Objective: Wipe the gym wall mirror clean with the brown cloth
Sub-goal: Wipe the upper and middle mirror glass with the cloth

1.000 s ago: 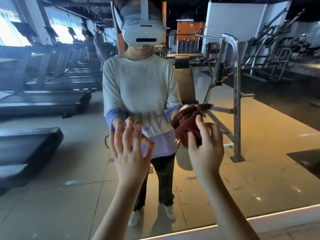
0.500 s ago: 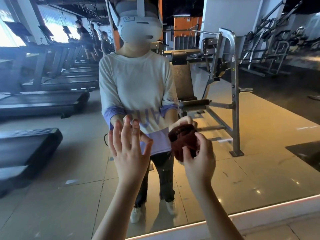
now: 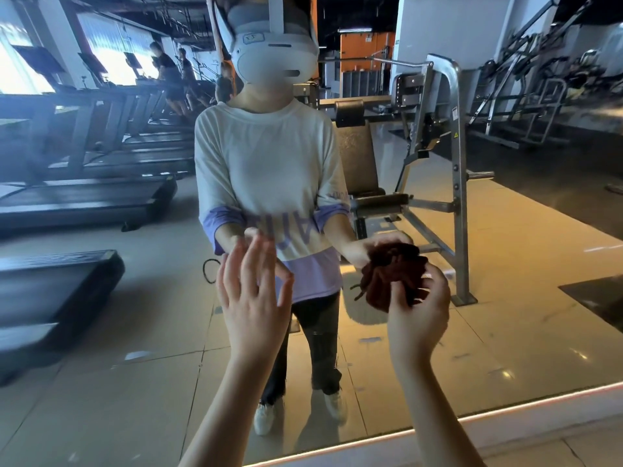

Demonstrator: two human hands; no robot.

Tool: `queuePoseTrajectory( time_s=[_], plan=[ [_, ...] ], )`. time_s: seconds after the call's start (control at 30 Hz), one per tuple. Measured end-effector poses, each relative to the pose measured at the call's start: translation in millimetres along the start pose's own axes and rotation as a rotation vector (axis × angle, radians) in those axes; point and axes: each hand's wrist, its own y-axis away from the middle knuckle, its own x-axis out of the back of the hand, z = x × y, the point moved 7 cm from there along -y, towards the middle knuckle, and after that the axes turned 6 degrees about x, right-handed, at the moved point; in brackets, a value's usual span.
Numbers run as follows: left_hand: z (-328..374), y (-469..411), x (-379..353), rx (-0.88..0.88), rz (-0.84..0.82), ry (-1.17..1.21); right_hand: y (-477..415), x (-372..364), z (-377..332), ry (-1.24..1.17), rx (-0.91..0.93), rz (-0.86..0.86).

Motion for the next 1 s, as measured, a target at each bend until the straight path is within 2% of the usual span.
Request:
queuePoseTrajectory(
  time_s=[0.07,0.23,0.3,0.4,0.43,0.5,0.6,0.67,0.73,0.8,0.87,1.0],
  plan=[
    [13,3,-4,-0.067,-0.041,0.025,1,1,-1,0.013,-0.015,0.008],
    [47,0,-21,-0.152,-0.104,0.036,10,-12,-15,0.040,0.211,-0.163],
    [49,0,-25,-0.144,-0.091,0.010,-10,0,-10,0.032,0.161,-0.091],
    [48,3,-26,-0.143,-0.073,-0.006,-30,19,5,-0.012,-0.019,0.069],
    [48,3,-26,-0.142,-0.070,-0.010,-29,18,2,-0.003,-0.014,0.078],
    [49,4,-27,-0.132,-0.067,-0.004,-21,10,-11,0.006,0.105,0.042],
    [49,5,-27,-0.122,-0.072,-0.001,-21,-4,-42,0.026,0.413,-0.037],
    [48,5,-27,-0.122,-0.073,-0.002,-38,-2,-58,0.059,0.535,-0.022],
    [49,5,-26,-0.117,-0.073,-0.004,-64,11,-60,0.039,0.499,0.069],
    [50,5,-25,-0.113,-0.073,-0.006,-82,24,-53,-0.035,0.355,0.162],
    [52,5,-24,-0.111,-0.069,-0.003,-81,24,-52,-0.040,0.304,0.181],
    [51,5,-25,-0.095,-0.068,-0.002,-63,5,-75,0.088,0.606,0.029]
  ],
)
